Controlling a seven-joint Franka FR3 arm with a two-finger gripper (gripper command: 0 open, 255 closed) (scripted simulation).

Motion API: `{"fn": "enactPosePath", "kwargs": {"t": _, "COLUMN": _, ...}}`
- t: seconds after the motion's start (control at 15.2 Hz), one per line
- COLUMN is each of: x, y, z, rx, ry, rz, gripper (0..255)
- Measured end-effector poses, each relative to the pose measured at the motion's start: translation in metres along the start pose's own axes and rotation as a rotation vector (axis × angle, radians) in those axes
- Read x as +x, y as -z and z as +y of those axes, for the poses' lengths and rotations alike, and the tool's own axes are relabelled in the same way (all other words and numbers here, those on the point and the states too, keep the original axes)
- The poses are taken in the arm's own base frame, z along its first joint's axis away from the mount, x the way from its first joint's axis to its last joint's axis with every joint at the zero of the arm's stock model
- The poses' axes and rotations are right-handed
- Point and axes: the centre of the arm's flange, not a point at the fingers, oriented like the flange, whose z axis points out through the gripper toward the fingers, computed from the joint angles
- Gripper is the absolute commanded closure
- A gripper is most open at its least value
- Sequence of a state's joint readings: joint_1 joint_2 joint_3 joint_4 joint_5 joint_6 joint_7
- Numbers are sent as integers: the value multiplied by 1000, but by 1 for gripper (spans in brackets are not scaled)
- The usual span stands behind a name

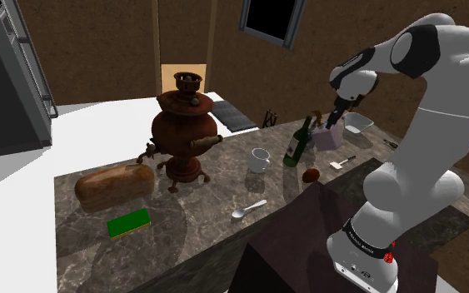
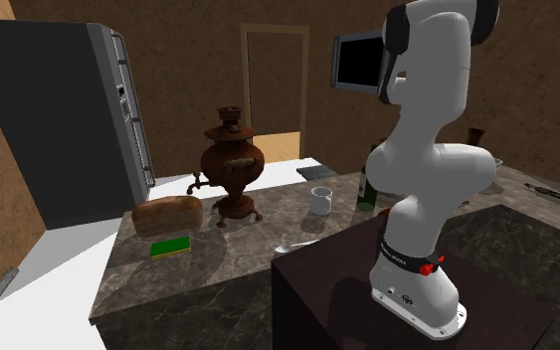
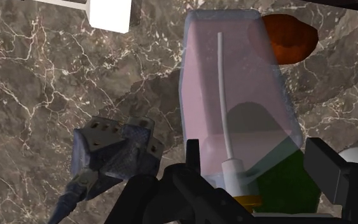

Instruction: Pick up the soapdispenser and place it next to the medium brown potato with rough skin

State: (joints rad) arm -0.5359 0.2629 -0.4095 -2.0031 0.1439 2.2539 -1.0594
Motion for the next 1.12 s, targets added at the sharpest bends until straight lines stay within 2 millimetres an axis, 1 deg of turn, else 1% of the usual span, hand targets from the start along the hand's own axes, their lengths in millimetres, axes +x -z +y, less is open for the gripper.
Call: {"fn": "enactPosePath", "kwargs": {"t": 1.12, "x": 0, "y": -89, "z": -1, "rx": 0, "ry": 0, "rz": 0, "gripper": 255}}
